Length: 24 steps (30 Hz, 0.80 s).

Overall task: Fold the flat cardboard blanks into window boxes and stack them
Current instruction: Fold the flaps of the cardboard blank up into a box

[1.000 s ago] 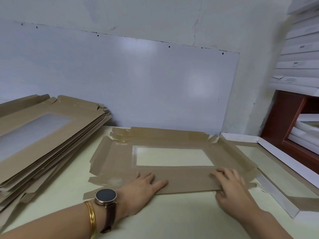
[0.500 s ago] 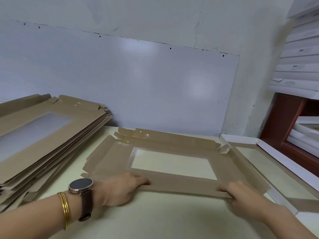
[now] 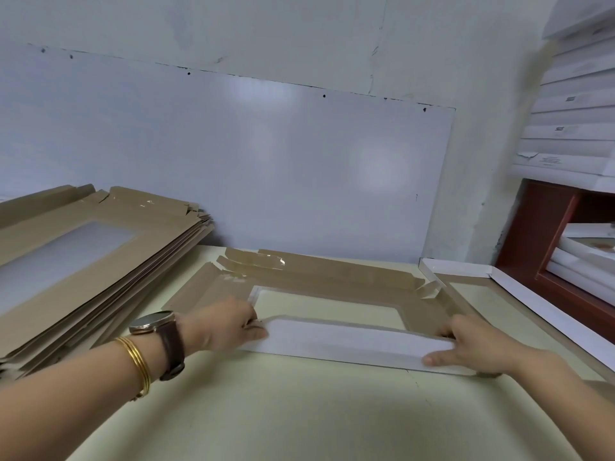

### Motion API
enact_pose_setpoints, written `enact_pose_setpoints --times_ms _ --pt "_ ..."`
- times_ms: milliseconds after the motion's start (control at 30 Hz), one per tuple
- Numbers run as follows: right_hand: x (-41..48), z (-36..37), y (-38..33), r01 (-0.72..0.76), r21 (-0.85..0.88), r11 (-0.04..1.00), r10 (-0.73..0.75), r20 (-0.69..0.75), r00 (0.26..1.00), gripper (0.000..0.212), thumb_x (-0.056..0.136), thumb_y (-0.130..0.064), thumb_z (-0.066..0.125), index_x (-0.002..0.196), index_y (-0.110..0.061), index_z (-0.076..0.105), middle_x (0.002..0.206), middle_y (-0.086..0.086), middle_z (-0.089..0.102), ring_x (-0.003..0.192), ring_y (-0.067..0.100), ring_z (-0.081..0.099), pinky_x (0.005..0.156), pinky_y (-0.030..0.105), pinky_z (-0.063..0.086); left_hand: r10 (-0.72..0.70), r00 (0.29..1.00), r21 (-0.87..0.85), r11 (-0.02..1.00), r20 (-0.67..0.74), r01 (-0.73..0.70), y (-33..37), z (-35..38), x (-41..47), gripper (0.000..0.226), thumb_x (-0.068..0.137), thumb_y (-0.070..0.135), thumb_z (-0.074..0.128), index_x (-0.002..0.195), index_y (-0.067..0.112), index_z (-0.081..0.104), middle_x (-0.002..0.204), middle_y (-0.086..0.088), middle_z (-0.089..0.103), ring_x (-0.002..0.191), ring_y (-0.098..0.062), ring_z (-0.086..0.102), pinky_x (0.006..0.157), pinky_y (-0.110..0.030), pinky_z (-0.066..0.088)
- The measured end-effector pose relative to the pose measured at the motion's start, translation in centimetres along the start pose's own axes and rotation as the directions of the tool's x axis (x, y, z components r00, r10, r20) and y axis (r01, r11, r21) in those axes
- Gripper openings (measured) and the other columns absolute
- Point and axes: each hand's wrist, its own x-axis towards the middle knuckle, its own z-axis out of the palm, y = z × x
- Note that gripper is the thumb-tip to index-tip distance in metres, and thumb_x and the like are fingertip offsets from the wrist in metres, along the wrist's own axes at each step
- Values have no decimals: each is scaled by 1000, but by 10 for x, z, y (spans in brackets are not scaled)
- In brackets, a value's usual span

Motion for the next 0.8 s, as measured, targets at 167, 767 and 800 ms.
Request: enact_pose_setpoints --times_ms 167,767,800 --pt "4 -9 1 -57 140 989 47 73 996 39 80 -35 75 64 -14 47 61 -2 38 58 14 36 57 29 24 -55 997 -14 998 49 55 2 -7 8 46 94 48 52 61 19 40 60 6 41 62 -18 41 56 -30 28" --pt "46 -2 12 -109 -12 994 109 13 994 32 77 -44 75 89 -19 59 89 -4 63 84 14 60 72 28 46 -108 994 143 984 -1 107 -18 -2 43 61 77 74 55 56 18 42 55 7 42 59 -18 41 50 -23 20" --pt "48 0 14 -105 -38 994 106 5 994 34 77 -46 74 89 -18 58 89 -3 62 83 14 58 73 29 46 -101 994 171 980 -30 105 -19 0 43 61 76 75 54 56 19 42 56 7 43 63 -19 45 52 -24 22"
